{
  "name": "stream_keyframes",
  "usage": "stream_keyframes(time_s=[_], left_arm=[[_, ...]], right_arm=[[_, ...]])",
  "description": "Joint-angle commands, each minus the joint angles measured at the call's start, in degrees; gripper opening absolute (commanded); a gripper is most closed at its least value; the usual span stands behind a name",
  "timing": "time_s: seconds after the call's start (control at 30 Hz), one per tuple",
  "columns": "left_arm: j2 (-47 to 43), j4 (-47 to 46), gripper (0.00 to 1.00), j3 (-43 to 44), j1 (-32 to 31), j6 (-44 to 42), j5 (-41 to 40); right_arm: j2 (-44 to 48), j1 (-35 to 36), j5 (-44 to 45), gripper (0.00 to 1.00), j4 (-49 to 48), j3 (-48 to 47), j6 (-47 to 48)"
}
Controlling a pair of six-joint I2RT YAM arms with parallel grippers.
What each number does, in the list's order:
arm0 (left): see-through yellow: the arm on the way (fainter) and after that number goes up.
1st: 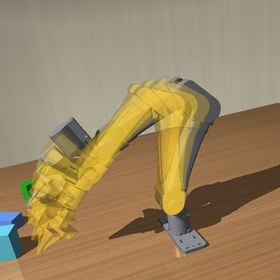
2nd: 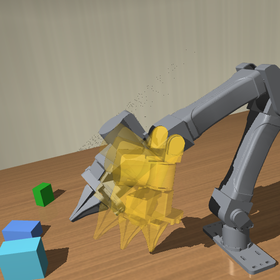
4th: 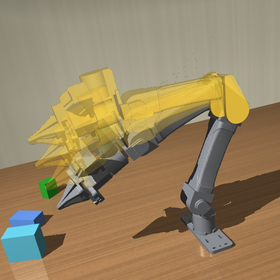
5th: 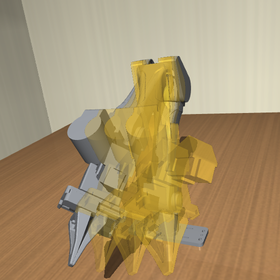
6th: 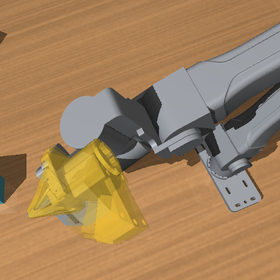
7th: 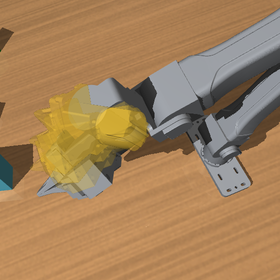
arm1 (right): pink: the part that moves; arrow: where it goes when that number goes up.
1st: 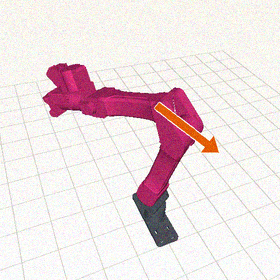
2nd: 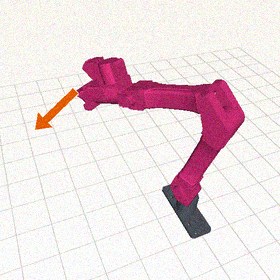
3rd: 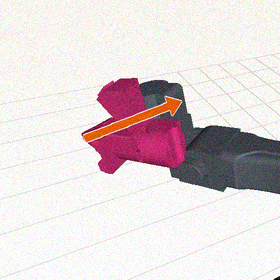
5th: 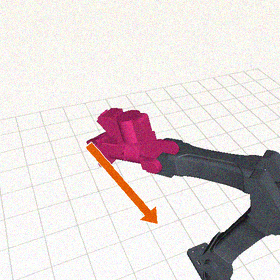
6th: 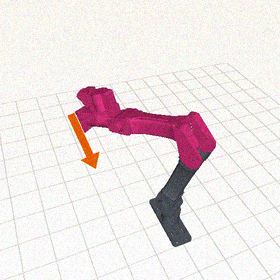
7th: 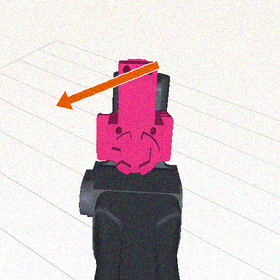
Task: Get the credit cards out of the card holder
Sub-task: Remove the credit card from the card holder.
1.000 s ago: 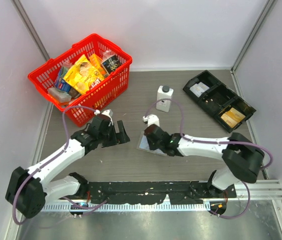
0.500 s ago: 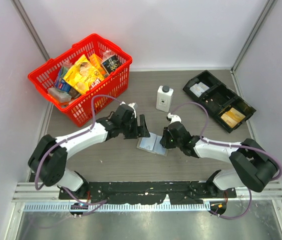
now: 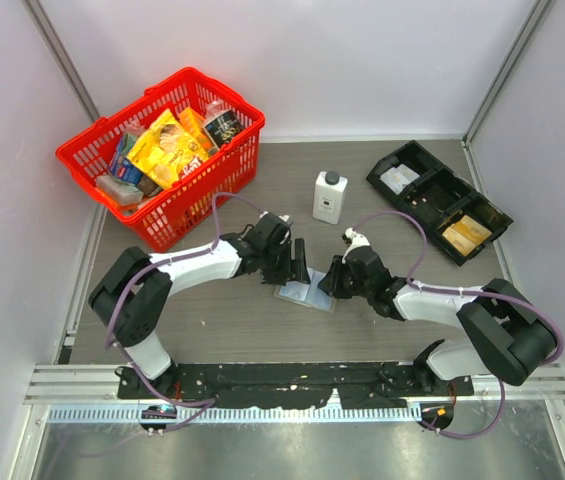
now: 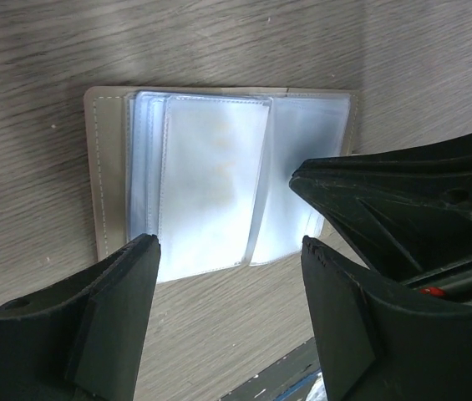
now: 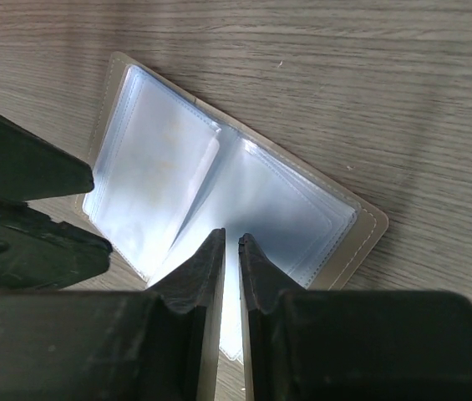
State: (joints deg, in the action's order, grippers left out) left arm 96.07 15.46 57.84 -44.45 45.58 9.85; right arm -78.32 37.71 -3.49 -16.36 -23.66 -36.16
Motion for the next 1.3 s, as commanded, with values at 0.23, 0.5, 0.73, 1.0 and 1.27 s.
stream_keyframes(time_s=[0.23,0.5,0.73,1.0,1.27], left_arm=[[2.5,-1.2,0.72,3.2,-1.9,-1.0,-0.3],[2.2,-2.5,0.71,3.5,-2.7,0.1,0.3],[1.4,-0.4,0.72,3.7,-2.7,-1.5,-4.6],[2.5,1.8,0.72,5.3,-2.8,-2.8,-6.0],[4.3,3.5,0.74,6.5,-3.0,-3.5,-7.0]], right_arm=[[2.3,-1.1,-0.7,0.17,1.2,1.2,0.6],[4.7,-1.5,1.1,0.17,2.6,1.1,1.4],[9.4,-2.1,5.9,0.17,6.9,0.6,3.7],[7.4,-2.8,5.0,0.17,7.1,1.2,3.6],[5.8,-2.9,4.9,0.17,7.8,2.7,3.4]])
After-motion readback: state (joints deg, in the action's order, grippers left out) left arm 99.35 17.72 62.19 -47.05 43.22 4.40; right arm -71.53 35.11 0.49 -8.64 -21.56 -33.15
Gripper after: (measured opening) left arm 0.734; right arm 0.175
